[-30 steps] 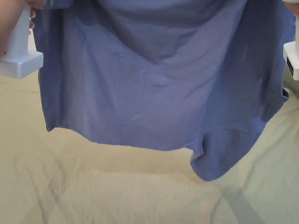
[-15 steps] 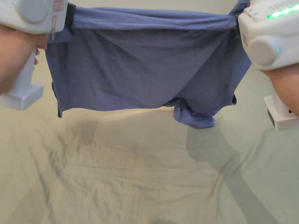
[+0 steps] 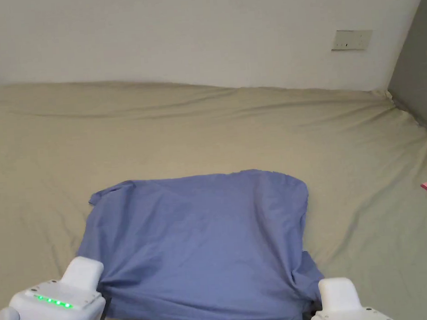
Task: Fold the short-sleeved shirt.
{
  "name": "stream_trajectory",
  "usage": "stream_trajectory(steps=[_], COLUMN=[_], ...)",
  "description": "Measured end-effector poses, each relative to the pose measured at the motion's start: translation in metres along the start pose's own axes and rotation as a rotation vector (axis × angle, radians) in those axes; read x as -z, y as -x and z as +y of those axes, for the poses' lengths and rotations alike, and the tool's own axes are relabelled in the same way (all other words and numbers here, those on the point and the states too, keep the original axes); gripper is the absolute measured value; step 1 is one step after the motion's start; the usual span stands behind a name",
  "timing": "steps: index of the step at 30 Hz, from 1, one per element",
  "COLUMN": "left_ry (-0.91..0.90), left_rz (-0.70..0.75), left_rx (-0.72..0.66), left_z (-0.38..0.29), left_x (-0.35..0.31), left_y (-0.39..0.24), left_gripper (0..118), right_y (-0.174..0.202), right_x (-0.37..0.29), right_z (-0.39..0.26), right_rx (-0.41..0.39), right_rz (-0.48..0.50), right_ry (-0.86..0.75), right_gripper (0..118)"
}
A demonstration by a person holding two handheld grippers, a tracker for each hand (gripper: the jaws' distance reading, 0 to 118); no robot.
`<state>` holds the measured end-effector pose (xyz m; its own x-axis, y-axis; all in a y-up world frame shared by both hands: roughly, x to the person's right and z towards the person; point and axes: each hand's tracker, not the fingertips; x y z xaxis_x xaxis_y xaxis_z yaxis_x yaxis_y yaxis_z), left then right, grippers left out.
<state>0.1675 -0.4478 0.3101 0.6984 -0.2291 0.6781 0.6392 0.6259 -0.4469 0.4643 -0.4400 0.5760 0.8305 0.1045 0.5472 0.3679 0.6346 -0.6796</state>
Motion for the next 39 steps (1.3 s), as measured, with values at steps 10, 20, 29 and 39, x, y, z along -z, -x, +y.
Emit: stream_trajectory(steps=[10,20,29,39], left_ry=[0.212,0.286,0.043,-0.724], left_rz=[-0.068,-0.078,-0.139,0.094], left_rx=[0.002,0.029,-0.173,-0.299], left_z=[-0.111,-0.138,-0.076,0.058], left_x=[-0.060,-0.082,-0.107,-0.248], left_y=[-0.021,-0.027,0.000,0.015], left_gripper=[11,11,118,110], right_y=[-0.003,0.004,-0.027,0.010], right_x=[-0.053,-0.097,-0.119,-0.226], right_z=[-0.100,-0.134,-0.050,0.105], right_rx=[0.025,0.013,0.089,-0.115], right_rz=[0.083,0.127,0.169,0.008], right_ry=[0.215,0.345,0.018,-0.654], right_gripper=[11,11,107,105])
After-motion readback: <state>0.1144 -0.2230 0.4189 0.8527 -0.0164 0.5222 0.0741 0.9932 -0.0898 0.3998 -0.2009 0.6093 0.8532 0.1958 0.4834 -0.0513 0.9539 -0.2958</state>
